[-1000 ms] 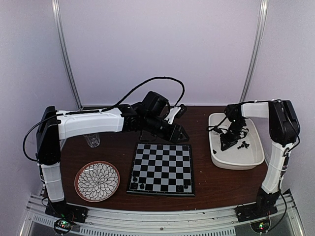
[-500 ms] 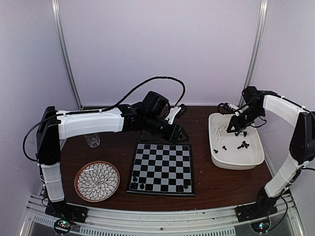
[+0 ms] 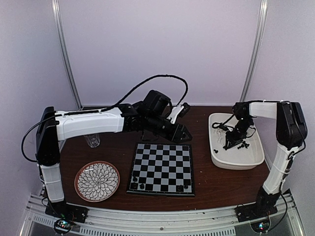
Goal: Set up the chess pieces on the board
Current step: Pick up the chess pile from the storage box.
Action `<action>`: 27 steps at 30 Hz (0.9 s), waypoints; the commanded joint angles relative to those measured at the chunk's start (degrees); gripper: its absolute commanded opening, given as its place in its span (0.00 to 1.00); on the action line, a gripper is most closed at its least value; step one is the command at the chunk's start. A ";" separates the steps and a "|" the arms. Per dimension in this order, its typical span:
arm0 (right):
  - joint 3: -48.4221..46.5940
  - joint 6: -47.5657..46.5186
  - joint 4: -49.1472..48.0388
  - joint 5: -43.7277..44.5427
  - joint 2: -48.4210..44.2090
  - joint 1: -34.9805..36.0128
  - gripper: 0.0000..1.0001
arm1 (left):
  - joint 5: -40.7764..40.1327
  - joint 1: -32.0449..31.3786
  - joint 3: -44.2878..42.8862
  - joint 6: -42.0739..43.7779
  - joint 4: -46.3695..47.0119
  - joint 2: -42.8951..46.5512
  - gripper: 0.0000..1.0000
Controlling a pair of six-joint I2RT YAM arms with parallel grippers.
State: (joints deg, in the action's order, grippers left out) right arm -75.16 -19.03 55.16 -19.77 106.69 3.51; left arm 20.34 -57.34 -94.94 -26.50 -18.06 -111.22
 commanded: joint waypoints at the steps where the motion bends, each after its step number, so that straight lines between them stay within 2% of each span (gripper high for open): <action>1: -2.08 0.19 -2.63 3.87 1.69 0.01 0.23 | -1.17 -0.23 1.39 0.77 1.00 2.72 0.42; 17: -4.28 0.48 -3.74 4.00 8.14 0.97 0.26 | -1.18 -0.20 2.03 0.57 1.29 2.50 0.42; 27: -3.29 -0.25 -2.87 2.90 6.03 0.96 0.09 | -0.95 -0.15 2.08 0.74 0.99 2.58 0.41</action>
State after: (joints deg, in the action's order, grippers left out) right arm -78.87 -19.05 51.55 -16.99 113.58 4.14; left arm 19.64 -57.39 -93.38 -26.50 -18.06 -111.00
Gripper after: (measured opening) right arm 0.119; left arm 0.416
